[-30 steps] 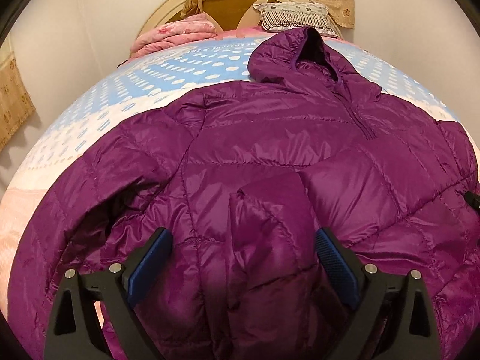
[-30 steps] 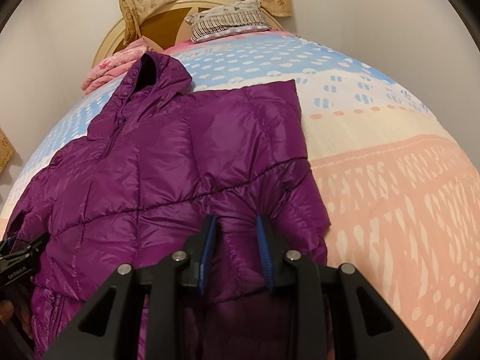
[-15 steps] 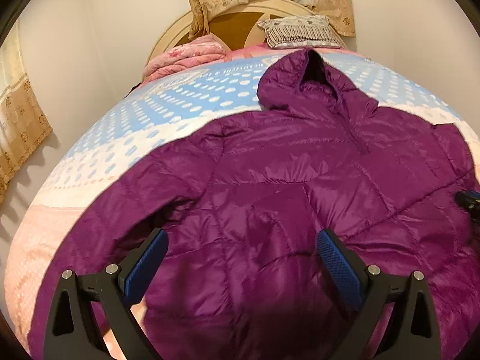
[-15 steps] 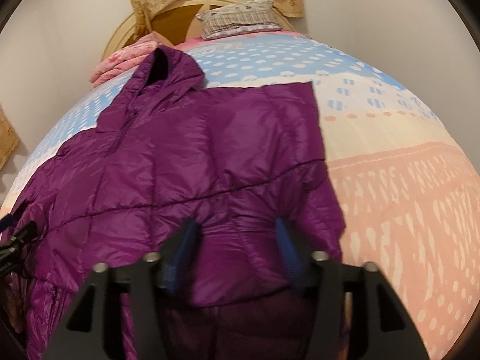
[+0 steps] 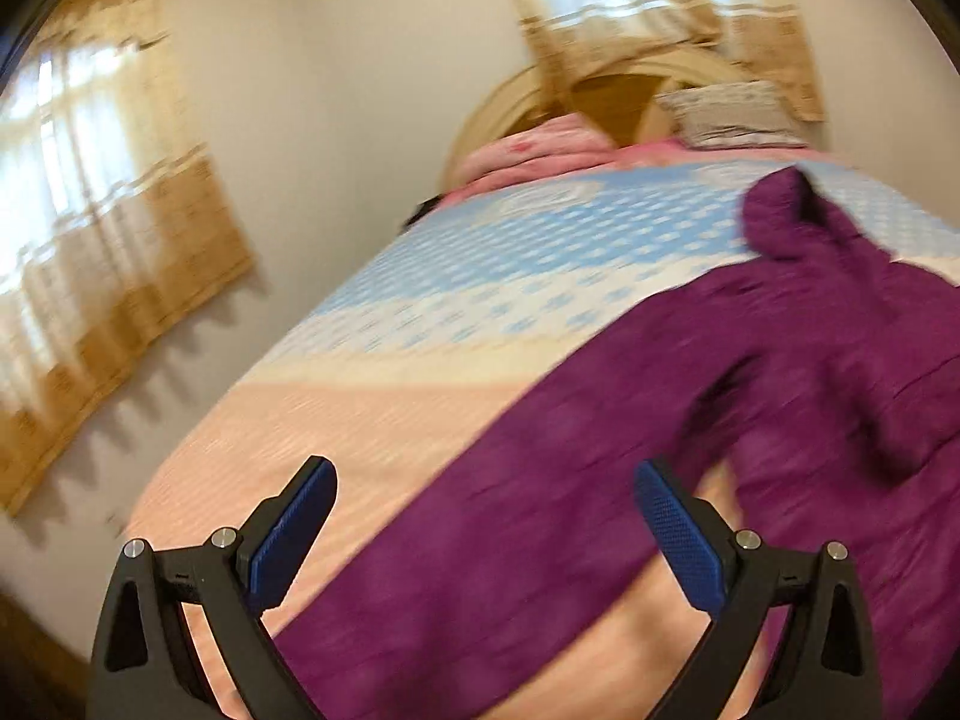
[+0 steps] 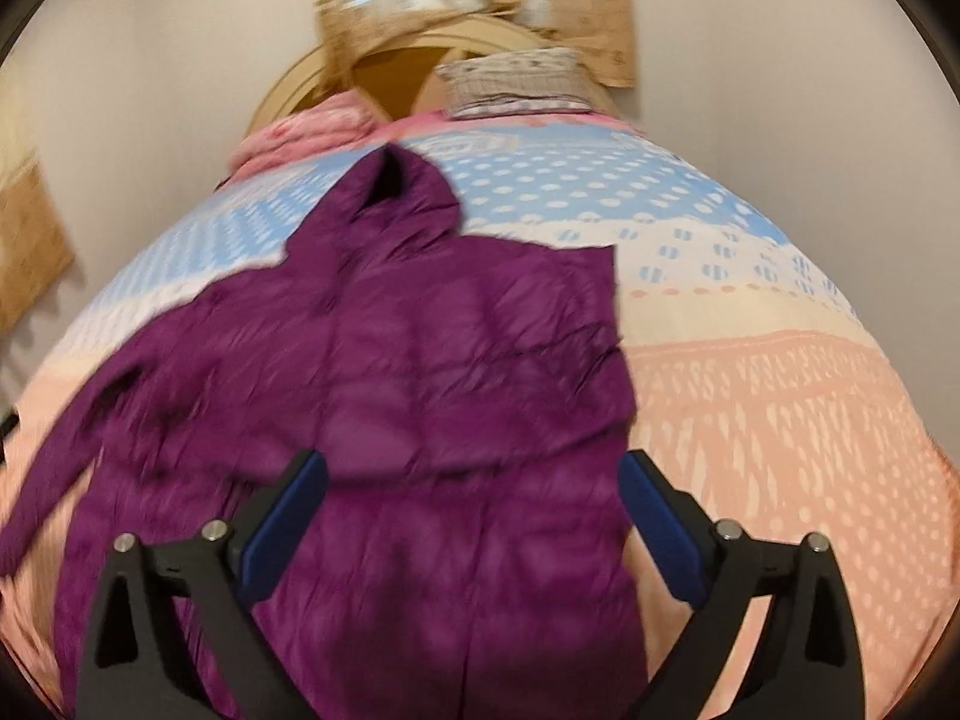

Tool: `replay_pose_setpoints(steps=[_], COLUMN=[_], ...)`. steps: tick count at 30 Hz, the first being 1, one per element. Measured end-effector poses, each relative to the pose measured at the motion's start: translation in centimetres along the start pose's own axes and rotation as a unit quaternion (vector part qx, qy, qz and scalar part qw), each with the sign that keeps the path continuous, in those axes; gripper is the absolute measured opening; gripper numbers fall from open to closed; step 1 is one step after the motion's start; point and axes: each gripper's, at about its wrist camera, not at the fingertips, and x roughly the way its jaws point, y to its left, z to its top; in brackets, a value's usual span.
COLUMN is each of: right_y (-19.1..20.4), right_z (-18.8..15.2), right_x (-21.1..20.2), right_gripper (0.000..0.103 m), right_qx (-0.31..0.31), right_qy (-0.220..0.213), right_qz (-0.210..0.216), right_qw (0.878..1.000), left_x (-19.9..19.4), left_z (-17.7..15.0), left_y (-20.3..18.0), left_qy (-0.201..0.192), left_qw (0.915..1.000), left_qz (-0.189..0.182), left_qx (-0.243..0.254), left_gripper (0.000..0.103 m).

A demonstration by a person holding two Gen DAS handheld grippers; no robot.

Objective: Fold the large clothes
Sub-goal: 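Grasp the jacket side edge with the left tool and fold it toward the zipper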

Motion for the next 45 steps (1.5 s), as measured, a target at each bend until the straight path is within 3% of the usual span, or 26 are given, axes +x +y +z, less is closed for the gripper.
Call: replay_pose_setpoints(steps=[5, 7, 11, 14, 15, 17, 19, 20, 22, 27, 31, 34, 40, 45], right_y=[2.1, 2.5, 3.6, 4.2, 4.3, 4.4, 4.3, 4.2, 3.7, 1.7, -0.3, -1.6, -3.7, -4.9], right_z=[-3.2, -3.9, -4.7, -5.1, -5.2, -5.4, -5.5, -5.5, -5.5, -5.3, -5.3, -5.2, -5.2, -5.2], right_x=[-1.4, -1.8, -2.4, -2.6, -2.6, -3.0, -3.2, -3.3, -3.4, -3.6, -3.4, -3.3, -3.7, -3.9], right_gripper=[0.1, 0.1, 0.1, 0.1, 0.1, 0.1, 0.1, 0.1, 0.1, 0.1, 0.1, 0.1, 0.1, 0.1], right_qx=[-0.029, -0.031, -0.036, -0.036, -0.036, -0.036, -0.033, -0.031, -0.024, -0.002, 0.03, 0.05, 0.071, 0.077], right_qy=[0.001, -0.003, -0.006, -0.005, -0.005, -0.008, -0.012, -0.013, -0.015, -0.023, -0.025, -0.025, -0.032, -0.034], right_qz=[0.013, 0.017, 0.023, 0.026, 0.026, 0.025, 0.023, 0.022, 0.02, 0.012, 0.003, 0.0, -0.009, -0.015], right_qw=[0.999, 0.999, 0.999, 0.999, 0.999, 0.999, 0.999, 0.999, 0.999, 1.0, 0.999, 0.998, 0.997, 0.996], left_x=[0.0, 0.1, 0.6, 0.9, 0.7, 1.3, 1.9, 1.9, 1.4, -1.1, -4.0, -5.8, -8.3, -11.1], left_z=[-6.6, -8.8, -11.9, -12.7, -12.9, -13.1, -13.8, -13.8, -13.5, -10.4, -5.7, -1.7, 4.4, 7.1], left_y=[7.9, 10.3, 13.3, 13.9, 13.9, 12.8, 12.3, 12.2, 12.1, 12.9, 12.6, 11.1, 4.1, -4.6], left_qy=[0.046, 0.068, 0.111, 0.122, 0.121, 0.134, 0.159, 0.164, 0.152, 0.098, 0.032, -0.012, -0.074, -0.122], left_qw=[0.9954, 0.9917, 0.9821, 0.9763, 0.9756, 0.9749, 0.9711, 0.9697, 0.9733, 0.9851, 0.9921, 0.995, 0.9945, 0.9862], left_qz=[0.066, 0.075, 0.054, 0.025, 0.016, -0.012, -0.038, -0.041, -0.037, -0.013, 0.0, -0.012, -0.066, -0.109], left_qx=[-0.052, -0.08, -0.142, -0.177, -0.182, -0.177, -0.175, -0.176, -0.168, -0.141, -0.121, -0.098, -0.037, 0.026], left_gripper=[0.1, 0.1, 0.1, 0.099, 0.092, 0.067, 0.025, 0.024, 0.004, 0.002, 0.002, 0.002, 0.001, 0.001])
